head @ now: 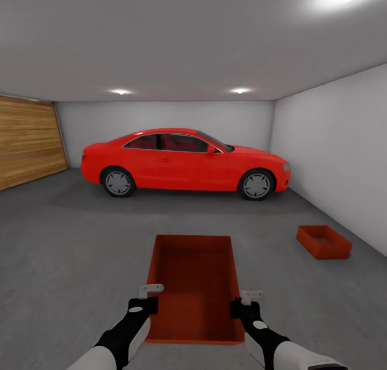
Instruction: Move the two storage containers from the living room to the garage. In the garage, place one container on the floor and stack the other container on top of it (either order is fine).
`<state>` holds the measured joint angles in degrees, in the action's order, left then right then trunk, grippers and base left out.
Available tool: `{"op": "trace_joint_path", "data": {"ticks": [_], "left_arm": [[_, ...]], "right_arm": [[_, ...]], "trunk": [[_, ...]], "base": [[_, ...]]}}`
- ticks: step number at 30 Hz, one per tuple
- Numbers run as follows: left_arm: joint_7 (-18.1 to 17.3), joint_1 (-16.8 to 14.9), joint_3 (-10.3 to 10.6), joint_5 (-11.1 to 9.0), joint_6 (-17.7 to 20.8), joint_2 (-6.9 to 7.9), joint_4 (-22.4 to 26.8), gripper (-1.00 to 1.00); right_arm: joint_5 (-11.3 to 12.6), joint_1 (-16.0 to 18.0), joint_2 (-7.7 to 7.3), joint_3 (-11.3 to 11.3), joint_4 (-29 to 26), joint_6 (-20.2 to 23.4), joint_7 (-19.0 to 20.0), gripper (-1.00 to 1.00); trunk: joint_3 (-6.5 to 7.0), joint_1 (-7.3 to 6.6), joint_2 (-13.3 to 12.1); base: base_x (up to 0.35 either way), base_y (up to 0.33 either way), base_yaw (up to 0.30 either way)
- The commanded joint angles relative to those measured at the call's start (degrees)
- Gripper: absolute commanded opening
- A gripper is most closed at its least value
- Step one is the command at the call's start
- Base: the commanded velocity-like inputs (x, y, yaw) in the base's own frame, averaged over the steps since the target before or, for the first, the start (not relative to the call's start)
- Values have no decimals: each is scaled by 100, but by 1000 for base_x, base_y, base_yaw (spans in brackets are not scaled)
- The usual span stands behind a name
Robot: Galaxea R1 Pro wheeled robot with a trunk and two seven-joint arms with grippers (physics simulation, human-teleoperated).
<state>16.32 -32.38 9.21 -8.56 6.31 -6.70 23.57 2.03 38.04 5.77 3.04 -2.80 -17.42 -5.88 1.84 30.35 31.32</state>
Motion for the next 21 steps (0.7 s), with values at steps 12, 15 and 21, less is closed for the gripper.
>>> {"op": "trace_joint_path", "data": {"ticks": [12,15,21], "left_arm": [[64,-2,-104,-76,36,11,-1,-100],[64,0,-104,-76,36,11,-1,-100],[64,-1,-104,-76,36,11,-1,-100]], "right_arm": [[43,1,-58,-58,-9,-367,7,-100],[43,1,-58,-58,-8,-367,7,-100],[43,1,-58,-58,-6,-368,7,-100]], "trunk": [[-1,5,3],[-1,5,3],[-1,5,3]], "base": [[321,0,0],[321,0,0],[321,0,0]]}}
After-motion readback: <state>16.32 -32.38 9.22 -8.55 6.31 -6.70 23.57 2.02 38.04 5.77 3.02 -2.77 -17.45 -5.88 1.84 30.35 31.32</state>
